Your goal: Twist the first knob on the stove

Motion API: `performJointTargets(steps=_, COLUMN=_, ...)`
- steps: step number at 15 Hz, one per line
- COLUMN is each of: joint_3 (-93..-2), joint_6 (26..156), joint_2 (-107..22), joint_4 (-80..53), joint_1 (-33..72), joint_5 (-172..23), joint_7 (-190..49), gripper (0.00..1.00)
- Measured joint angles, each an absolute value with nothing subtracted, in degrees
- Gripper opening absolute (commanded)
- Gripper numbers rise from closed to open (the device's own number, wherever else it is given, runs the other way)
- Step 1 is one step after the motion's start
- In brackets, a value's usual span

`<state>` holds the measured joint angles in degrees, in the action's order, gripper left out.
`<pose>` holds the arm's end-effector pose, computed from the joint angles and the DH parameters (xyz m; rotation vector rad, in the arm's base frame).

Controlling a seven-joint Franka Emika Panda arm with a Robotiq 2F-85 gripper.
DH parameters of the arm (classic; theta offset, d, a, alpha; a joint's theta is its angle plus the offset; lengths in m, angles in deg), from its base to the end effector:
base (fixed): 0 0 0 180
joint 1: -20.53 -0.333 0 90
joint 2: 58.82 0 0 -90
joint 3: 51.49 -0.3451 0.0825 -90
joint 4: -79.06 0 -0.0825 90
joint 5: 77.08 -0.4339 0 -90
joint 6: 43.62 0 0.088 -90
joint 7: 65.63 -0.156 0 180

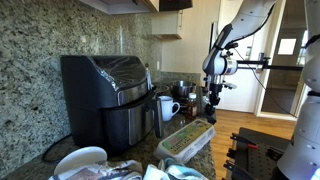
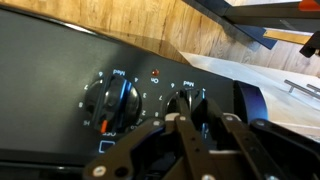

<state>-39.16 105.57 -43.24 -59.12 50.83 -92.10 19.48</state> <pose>0.3743 -0.3534 0.1314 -2.9497 -0.7800 -0.0488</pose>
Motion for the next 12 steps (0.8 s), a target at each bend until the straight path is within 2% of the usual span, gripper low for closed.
performJointTargets(steps=12, joint_3=-39.2, joint_6=105.6, joint_2=-43.2, joint_4=-59.2, joint_1=50.9, joint_5=-92.7, joint_7=21.7, gripper=0.07)
